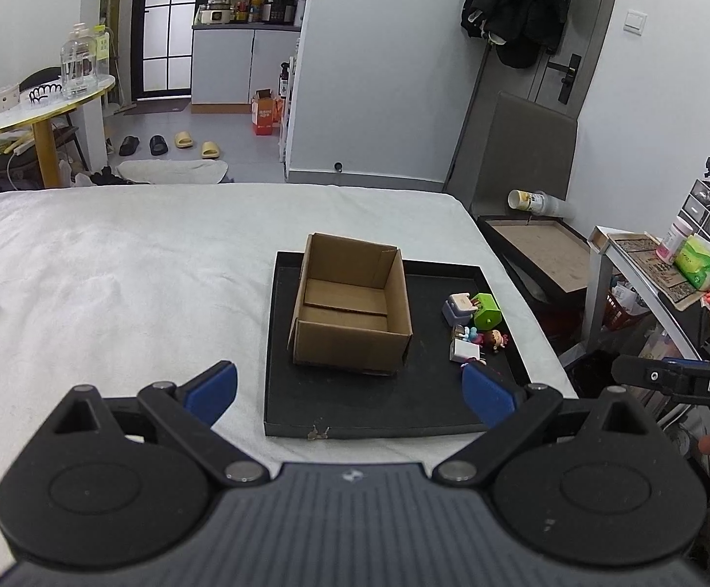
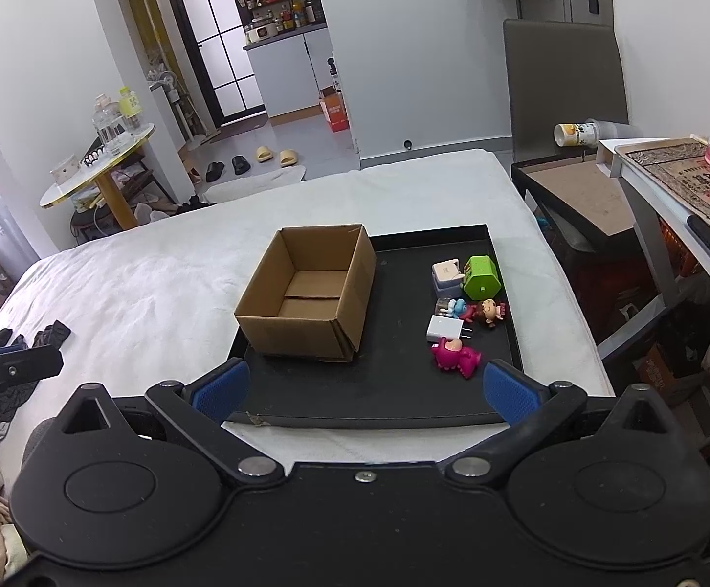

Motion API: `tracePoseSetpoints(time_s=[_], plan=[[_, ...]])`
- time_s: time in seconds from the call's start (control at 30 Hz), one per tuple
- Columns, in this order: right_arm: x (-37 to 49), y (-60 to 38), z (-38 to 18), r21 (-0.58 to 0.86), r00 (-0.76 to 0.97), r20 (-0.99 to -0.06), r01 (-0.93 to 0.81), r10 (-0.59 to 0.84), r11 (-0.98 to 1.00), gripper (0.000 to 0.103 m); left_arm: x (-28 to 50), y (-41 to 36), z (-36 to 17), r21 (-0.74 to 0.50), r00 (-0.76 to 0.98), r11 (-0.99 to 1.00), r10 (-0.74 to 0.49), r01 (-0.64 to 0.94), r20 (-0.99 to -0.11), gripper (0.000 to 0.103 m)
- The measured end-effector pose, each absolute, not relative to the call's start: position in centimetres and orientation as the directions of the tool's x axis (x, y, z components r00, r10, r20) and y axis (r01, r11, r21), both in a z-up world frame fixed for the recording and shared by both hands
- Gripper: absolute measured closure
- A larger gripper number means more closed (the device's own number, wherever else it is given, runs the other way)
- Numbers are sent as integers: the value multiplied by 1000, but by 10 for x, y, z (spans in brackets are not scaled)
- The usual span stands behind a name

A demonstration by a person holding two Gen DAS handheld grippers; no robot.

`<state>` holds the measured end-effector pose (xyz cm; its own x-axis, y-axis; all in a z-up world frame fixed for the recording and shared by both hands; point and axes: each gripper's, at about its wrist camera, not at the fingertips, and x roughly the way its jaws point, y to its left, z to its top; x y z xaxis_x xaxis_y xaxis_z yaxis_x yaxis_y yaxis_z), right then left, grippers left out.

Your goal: Organize rigid objects

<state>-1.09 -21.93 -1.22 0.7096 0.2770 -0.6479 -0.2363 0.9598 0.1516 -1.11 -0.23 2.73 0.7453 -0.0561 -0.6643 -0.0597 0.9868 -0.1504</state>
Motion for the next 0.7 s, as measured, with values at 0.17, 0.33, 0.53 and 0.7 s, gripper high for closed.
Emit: tracePoseSetpoints(time_s=[0.17, 0.33, 0.53, 0.7], plan=[[-11, -218, -14, 146, 709, -651, -233, 271, 961, 0, -11, -3, 27, -154, 742, 986, -62, -57, -667, 5], [-11, -217, -15, 141, 709, -653, -232, 266, 962, 0, -12, -5, 26, -150, 740, 988, -66, -47, -669, 5], [-11, -215, -16, 138, 707, -656, -231, 263, 963, 0, -11, -4, 25, -157, 737, 986, -68, -52, -673, 5], [-11, -214, -17, 133, 710, -655, -228, 258, 965, 0, -11, -3, 25, -156, 738, 986, -65, -55, -672, 5]])
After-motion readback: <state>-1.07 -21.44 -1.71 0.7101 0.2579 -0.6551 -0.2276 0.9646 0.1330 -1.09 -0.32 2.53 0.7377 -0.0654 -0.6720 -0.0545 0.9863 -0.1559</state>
